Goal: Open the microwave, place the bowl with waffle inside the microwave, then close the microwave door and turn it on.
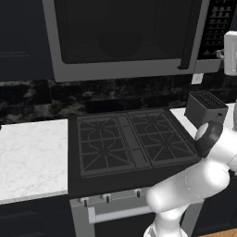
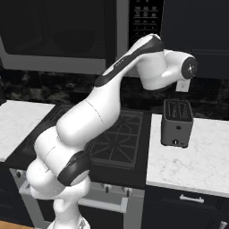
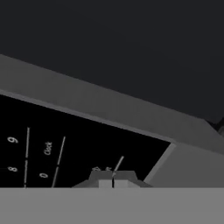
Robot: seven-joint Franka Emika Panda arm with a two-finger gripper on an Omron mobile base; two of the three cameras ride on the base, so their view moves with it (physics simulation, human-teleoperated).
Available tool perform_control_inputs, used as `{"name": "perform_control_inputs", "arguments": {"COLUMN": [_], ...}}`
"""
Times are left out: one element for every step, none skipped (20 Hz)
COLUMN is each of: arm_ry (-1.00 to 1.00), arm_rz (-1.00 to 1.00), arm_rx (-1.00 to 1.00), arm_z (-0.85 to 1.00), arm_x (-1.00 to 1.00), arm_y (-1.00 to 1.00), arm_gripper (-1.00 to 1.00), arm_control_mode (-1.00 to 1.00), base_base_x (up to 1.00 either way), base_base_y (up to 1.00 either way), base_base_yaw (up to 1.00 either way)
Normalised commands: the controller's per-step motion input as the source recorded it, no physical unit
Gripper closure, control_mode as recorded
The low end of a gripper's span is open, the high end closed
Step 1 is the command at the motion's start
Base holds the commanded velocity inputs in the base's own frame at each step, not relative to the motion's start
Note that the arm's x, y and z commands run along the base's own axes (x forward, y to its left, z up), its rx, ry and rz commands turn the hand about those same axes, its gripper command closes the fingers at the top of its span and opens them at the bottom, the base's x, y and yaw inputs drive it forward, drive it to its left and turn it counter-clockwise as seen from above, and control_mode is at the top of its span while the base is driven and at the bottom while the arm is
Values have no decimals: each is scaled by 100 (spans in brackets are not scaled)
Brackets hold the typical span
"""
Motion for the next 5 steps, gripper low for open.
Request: {"name": "perform_control_inputs", "arguments": {"arm_ry": [-17, -21, -21, -22, -22], "arm_rz": [0, 0, 0, 0, 0], "arm_rx": [0, 0, 0, 0, 0], "arm_z": [-12, -11, -14, -13, -9], "arm_x": [-58, -71, -74, -76, -89], "arm_y": [1, 6, 9, 14, 17], "arm_gripper": [100, 100, 100, 100, 100], "arm_control_mode": [-100, -100, -100, -100, -100], "base_base_x": [0, 0, 0, 0, 0], "base_base_y": [0, 0, 0, 0, 0], "base_base_yaw": [0, 0, 0, 0, 0]}}
